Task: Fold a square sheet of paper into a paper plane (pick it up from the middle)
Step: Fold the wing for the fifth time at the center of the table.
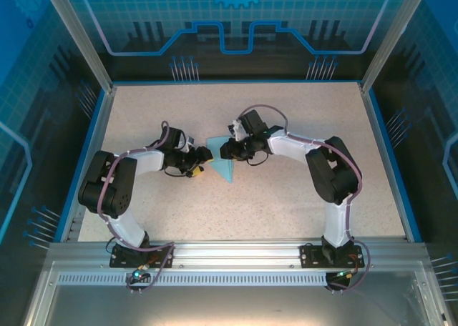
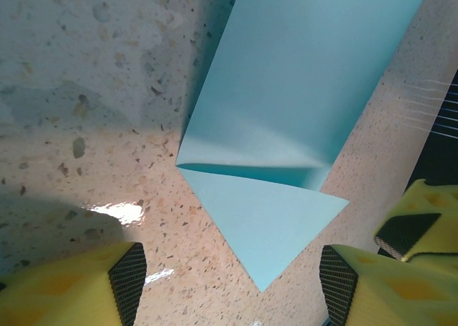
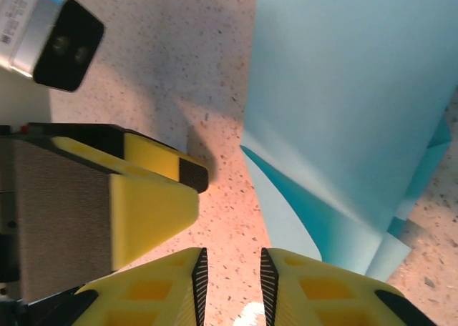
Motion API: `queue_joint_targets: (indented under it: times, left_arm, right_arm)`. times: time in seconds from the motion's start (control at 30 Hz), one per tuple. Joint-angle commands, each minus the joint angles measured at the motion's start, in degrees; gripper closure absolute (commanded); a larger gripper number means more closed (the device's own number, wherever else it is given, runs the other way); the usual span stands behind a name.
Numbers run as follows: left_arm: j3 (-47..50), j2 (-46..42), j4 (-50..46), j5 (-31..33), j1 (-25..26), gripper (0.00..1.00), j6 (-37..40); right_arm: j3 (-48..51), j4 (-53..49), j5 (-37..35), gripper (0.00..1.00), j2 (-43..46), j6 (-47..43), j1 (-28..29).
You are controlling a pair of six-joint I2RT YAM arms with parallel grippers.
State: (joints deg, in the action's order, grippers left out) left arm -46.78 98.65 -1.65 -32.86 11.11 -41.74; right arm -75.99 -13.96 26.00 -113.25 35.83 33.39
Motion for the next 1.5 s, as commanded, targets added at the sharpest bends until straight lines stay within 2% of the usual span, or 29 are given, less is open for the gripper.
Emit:
queue_joint_targets:
  times: [0.0, 0.47, 0.97, 1.47]
  left_arm:
    - [-1.36, 0.83, 0.00, -0.81, 0.57, 0.31, -0.37]
    - [-2.45, 2.08, 0.57, -1.94, 1.68, 0.31, -0.83]
    - [-3.38, 3.90, 2.33, -3.43, 2.68, 0.32, -1.77]
    - [-5.59, 6.94, 4.51, -4.45, 3.47, 0.40, -3.36]
  right_arm:
    - [-1.95, -3.43, -1.56, 0.71, -2.12, -1.82, 0.45]
    - [-1.88, -4.78, -4.26, 0.71, -4.61, -2.18, 0.14]
    - [1.00, -2.45, -3.98, 0.73, -6.36, 1.59, -1.82]
    - [3.39, 0.42, -1.39, 0.73, -6.81, 4.33, -3.02]
